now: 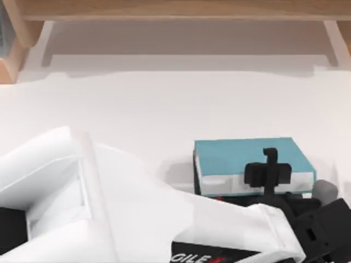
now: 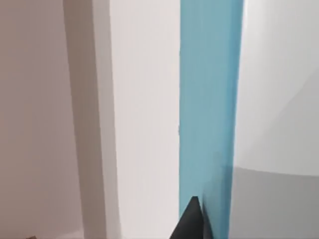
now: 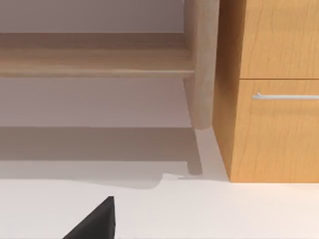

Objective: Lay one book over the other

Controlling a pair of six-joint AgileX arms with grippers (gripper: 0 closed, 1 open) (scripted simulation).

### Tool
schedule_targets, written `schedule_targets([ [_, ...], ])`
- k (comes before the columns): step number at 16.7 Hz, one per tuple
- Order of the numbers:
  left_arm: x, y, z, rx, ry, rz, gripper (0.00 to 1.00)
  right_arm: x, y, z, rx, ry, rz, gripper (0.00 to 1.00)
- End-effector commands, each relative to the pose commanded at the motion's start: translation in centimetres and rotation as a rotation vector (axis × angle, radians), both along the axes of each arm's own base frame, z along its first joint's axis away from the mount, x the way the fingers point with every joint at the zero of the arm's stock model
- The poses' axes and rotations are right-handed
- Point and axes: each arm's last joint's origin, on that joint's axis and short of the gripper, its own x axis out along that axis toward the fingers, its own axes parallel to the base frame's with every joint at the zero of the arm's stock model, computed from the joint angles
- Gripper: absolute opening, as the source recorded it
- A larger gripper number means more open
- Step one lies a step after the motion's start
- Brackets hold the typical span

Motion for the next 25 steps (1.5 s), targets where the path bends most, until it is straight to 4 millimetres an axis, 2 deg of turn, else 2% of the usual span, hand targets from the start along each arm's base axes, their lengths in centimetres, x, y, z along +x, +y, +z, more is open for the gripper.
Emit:
schedule_targets([
  [12, 0.46, -0.01, -0.20, 0.000, 0.000, 0.000, 0.00, 0.00, 0.00, 0.00, 0.000, 0.000, 0.000, 1.00],
  [25, 0.46, -0.01, -0.20, 0.000, 0.000, 0.000, 0.98, 0.00, 0.00, 0.00, 0.000, 0.000, 0.000, 1.00],
])
